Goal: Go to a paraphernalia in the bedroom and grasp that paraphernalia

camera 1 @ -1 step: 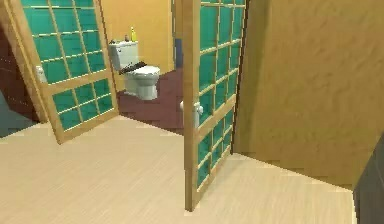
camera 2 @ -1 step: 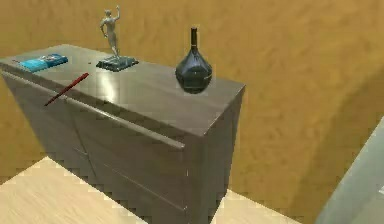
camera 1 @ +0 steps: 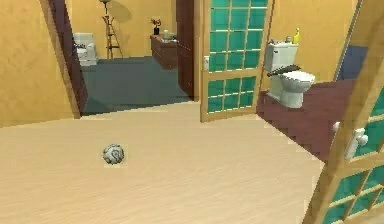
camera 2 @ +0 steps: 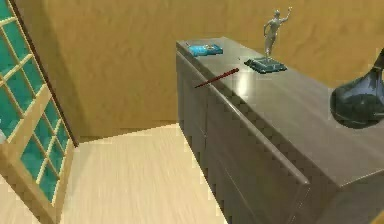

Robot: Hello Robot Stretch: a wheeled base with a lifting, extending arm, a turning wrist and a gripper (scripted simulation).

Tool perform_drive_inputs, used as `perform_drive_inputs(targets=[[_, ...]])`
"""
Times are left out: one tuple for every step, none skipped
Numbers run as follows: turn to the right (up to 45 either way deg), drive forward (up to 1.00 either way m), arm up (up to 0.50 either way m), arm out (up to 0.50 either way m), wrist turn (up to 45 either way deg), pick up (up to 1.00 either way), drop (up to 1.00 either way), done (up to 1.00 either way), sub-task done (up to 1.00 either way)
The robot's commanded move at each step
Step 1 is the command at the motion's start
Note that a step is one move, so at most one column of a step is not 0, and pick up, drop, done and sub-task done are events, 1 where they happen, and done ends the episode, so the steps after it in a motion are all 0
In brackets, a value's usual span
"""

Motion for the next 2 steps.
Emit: perform_drive_inputs(targets=[[0.0,1.00,0.00,0.00,0.0,0.00,0.00,0.00,0.00],[-3.0,0.00,0.00,0.00,0.0,0.00,0.00,0.00,0.00]])
